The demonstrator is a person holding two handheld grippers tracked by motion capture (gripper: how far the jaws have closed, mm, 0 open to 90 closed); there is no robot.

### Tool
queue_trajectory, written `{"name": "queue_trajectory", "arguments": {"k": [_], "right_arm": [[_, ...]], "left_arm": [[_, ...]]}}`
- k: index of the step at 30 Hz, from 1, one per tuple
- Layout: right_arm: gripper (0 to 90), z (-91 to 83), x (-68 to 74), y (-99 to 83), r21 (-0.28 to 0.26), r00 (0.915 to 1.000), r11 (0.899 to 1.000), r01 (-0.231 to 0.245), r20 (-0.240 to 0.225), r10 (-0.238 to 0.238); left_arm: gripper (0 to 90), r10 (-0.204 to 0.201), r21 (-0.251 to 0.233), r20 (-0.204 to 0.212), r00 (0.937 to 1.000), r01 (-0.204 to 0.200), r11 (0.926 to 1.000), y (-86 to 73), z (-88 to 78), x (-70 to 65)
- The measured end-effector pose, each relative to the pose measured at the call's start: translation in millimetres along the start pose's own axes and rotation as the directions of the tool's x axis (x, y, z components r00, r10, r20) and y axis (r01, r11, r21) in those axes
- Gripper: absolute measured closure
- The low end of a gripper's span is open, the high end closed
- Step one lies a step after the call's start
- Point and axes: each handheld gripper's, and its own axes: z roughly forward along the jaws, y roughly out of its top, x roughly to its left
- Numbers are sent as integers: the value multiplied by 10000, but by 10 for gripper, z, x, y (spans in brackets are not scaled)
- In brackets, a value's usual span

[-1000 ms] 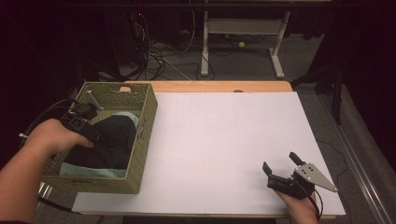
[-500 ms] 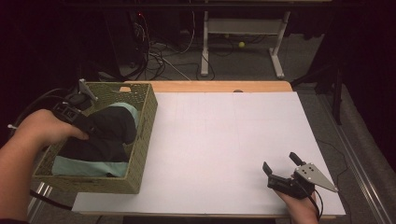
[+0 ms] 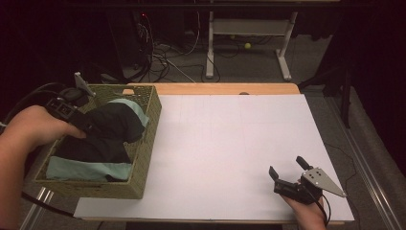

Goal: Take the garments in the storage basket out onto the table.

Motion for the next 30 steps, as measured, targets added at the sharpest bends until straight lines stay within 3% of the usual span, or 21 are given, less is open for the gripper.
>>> {"name": "queue_trajectory", "arguments": {"k": [9,17,30], "right_arm": [[0,0,3,-3,26,10000,10000,-14,8,14],[0,-16,-16,7,-51,10000,10000,-57,18,57],[0,-31,-35,9,-92,9998,9998,-183,50,184]], "left_arm": [[524,212,62,-227,9995,-211,9998,101,-151,-149],[524,580,32,-409,9975,-580,9983,251,-343,-399],[524,1370,81,-373,9899,-1368,9906,541,-375,-803]]}}
